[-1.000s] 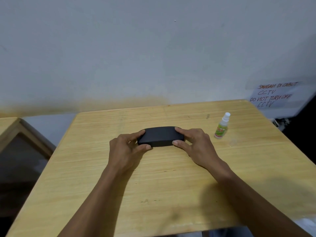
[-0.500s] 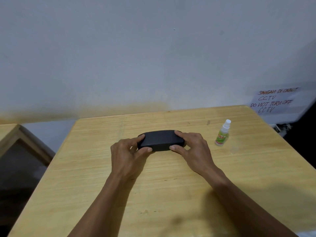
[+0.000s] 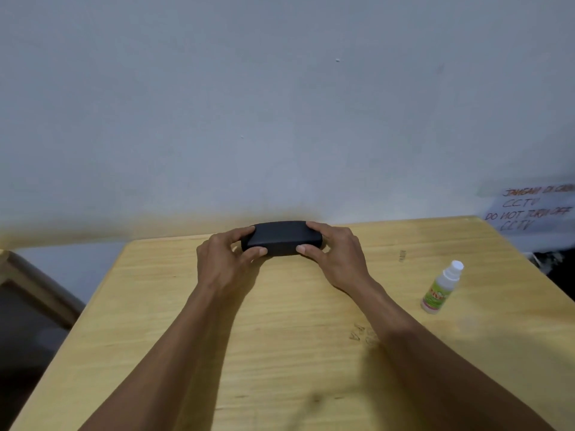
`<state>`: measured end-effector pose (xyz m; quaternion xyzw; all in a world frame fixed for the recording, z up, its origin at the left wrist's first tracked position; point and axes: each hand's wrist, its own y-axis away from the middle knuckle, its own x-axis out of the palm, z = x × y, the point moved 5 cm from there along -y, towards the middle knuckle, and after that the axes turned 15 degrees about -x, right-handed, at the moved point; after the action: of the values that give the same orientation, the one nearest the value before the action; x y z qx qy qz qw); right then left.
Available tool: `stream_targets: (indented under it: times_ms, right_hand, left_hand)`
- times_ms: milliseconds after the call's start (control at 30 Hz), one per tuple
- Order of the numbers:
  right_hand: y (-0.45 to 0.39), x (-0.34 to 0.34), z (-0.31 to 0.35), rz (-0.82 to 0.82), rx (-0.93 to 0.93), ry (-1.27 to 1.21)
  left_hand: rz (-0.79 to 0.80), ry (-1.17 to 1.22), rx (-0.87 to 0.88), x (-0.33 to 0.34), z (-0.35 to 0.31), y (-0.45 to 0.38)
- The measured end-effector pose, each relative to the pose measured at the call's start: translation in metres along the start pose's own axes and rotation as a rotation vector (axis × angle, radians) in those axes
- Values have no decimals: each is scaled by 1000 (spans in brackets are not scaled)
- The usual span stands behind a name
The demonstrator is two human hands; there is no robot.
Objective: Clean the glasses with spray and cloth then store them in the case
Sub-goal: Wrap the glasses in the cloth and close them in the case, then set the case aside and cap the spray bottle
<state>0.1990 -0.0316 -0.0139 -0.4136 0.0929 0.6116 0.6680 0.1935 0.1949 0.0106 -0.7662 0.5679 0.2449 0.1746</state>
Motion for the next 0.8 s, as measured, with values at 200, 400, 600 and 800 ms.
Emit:
stream_targets:
  times_ms: [200,400,600,800]
  right_hand:
    - [-14,10,-8,-3,-12,45]
    - [-16,15,-12,34,-19,114]
    - [-14,14,-6,70,-20,146]
    - [23,-10,23,-16,16,17]
  left_hand:
    - [-7,-18,-9,6,3,-15]
    - [-16,-49,-24,11,6,-20]
    - [-38,-136,16,9,2,-16]
    - [-87,-85,55,-3,-7,20]
